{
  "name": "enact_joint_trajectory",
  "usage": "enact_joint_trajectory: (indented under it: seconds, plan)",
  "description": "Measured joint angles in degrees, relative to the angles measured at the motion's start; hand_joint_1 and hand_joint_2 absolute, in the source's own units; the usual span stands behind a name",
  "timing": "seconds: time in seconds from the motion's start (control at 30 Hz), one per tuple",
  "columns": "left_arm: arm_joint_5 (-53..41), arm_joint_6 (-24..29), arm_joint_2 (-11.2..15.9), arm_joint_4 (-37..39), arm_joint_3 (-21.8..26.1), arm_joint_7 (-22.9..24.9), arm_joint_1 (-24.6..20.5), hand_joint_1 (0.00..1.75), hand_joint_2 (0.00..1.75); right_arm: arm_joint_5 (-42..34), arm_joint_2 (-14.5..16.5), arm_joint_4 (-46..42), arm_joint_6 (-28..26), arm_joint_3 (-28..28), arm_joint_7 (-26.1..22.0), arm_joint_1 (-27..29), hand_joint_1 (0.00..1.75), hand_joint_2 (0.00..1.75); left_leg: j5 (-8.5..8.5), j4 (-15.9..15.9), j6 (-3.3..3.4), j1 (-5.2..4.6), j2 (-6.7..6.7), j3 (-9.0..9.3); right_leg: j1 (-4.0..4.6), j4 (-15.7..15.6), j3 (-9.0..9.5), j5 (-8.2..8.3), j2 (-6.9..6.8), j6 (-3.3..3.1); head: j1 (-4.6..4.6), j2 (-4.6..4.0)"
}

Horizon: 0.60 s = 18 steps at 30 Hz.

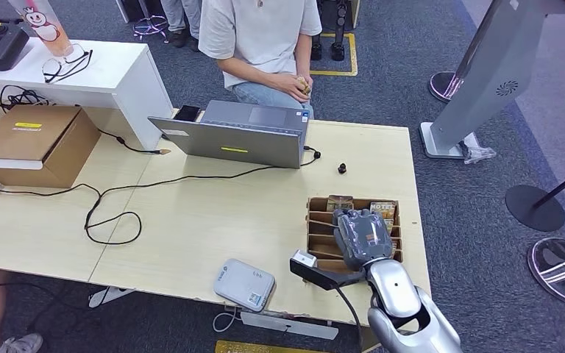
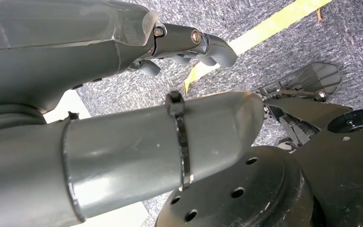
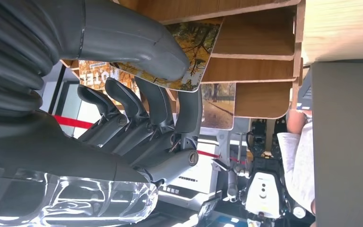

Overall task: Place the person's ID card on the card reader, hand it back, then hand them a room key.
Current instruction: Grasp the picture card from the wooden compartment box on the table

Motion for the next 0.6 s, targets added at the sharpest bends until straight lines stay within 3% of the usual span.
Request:
enact_joint_trajectory:
  seconds: [0.6]
  plan:
    - [0.46, 0.11, 0.0, 0.0, -0.09, -0.01, 0.0, 0.0, 0.0, -0.17, 0.1, -0.05, -3.34, -0.25, -1.47, 0.23, 1.75, 1.75, 0.0, 0.0, 0.0, 0.0, 0.0, 0.0, 0.0, 0.0, 0.0, 0.0, 0.0, 0.0, 0.01, 0.0]
